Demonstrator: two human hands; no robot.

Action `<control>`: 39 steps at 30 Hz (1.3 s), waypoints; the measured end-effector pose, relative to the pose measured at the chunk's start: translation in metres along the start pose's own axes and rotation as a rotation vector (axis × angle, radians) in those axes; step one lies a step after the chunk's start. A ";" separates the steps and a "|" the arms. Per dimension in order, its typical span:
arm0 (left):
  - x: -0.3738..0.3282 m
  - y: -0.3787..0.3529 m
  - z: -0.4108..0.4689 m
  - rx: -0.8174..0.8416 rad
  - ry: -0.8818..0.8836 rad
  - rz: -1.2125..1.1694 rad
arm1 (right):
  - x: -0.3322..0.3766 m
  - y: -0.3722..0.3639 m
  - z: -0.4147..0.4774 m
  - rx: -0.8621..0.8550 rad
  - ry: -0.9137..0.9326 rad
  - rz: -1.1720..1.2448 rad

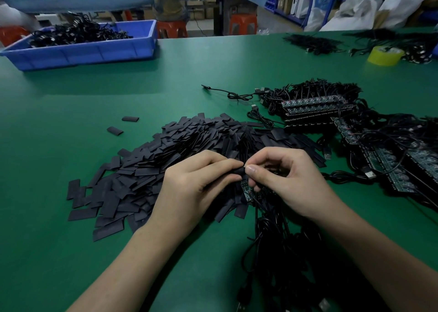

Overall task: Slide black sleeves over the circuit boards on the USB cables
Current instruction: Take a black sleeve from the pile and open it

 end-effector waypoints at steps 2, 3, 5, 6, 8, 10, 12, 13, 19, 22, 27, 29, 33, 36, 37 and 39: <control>-0.001 0.001 0.000 0.002 -0.013 0.003 | -0.001 0.000 0.000 0.017 -0.005 0.018; -0.001 0.001 0.000 0.000 -0.006 0.000 | -0.001 -0.001 0.000 0.019 -0.003 0.018; -0.001 0.001 0.002 -0.025 0.051 -0.024 | -0.001 0.000 0.000 -0.007 0.013 0.013; -0.001 0.002 0.003 -0.047 0.099 -0.040 | 0.000 0.000 0.000 -0.037 0.034 -0.009; 0.000 0.003 0.005 -0.090 0.212 -0.079 | 0.004 0.003 -0.002 -0.128 0.129 -0.152; 0.004 0.005 0.005 -0.107 0.306 -0.153 | 0.013 0.005 -0.004 -0.219 0.293 -0.394; 0.006 0.005 0.005 -0.085 0.340 -0.222 | 0.019 0.004 -0.007 -0.263 0.447 -0.581; 0.007 0.005 0.005 -0.068 0.336 -0.236 | 0.020 0.004 -0.008 -0.270 0.502 -0.623; 0.000 0.009 0.007 -0.058 0.175 -0.163 | 0.014 0.012 -0.004 -0.226 0.423 -0.573; -0.001 0.009 0.007 -0.045 0.116 -0.134 | 0.010 0.009 -0.001 -0.149 0.400 -0.586; 0.000 0.004 0.007 0.052 0.168 -0.220 | 0.010 0.014 0.000 -0.138 0.442 -0.708; 0.002 0.000 0.006 0.089 0.261 -0.325 | 0.010 0.015 -0.001 -0.137 0.481 -0.753; 0.010 -0.009 0.002 0.192 0.548 -0.646 | 0.013 0.013 -0.002 -0.130 0.577 -0.814; 0.010 -0.015 0.001 0.282 0.583 -0.741 | 0.014 0.013 -0.003 -0.117 0.609 -0.791; 0.010 -0.015 0.001 0.294 0.578 -0.738 | 0.014 0.013 -0.003 -0.113 0.610 -0.777; 0.011 -0.014 0.001 0.281 0.577 -0.732 | 0.013 0.013 -0.003 -0.104 0.604 -0.733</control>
Point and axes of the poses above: each hand's wrist, its own z-axis towards the middle knuckle, its own y-axis out of the back of the hand, x = y × z, the point moved 4 cm from there along z, towards the middle knuckle, and after that the axes turned 2 degrees about y, right-handed, at the moved point
